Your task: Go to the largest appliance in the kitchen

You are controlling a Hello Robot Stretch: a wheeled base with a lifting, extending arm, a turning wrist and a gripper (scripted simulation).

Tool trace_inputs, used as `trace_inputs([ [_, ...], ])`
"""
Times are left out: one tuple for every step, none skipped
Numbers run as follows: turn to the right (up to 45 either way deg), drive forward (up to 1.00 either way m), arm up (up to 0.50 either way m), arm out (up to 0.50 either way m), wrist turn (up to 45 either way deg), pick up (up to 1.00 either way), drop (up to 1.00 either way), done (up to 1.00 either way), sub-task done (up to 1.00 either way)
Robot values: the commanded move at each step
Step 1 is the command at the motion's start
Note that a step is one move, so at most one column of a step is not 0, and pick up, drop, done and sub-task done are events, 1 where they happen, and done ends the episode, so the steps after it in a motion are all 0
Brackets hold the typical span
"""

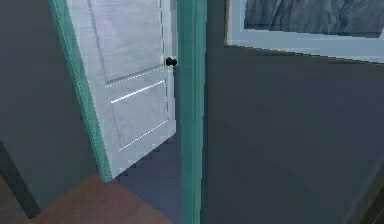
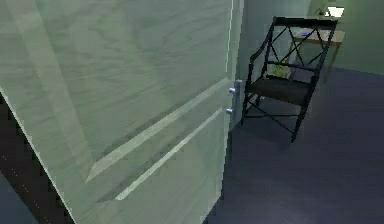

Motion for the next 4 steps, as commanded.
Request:
trace_inputs([
  [0.0,0.05,0.00,0.00,0.0,0.00,0.00,0.00,0.00],
  [-33.0,0.00,0.00,0.00,0.0,0.00,0.00,0.00,0.00],
  [0.0,0.60,0.00,0.00,0.0,0.00,0.00,0.00,0.00],
  [15.0,0.00,0.00,0.00,0.0,0.00,0.00,0.00,0.00],
])
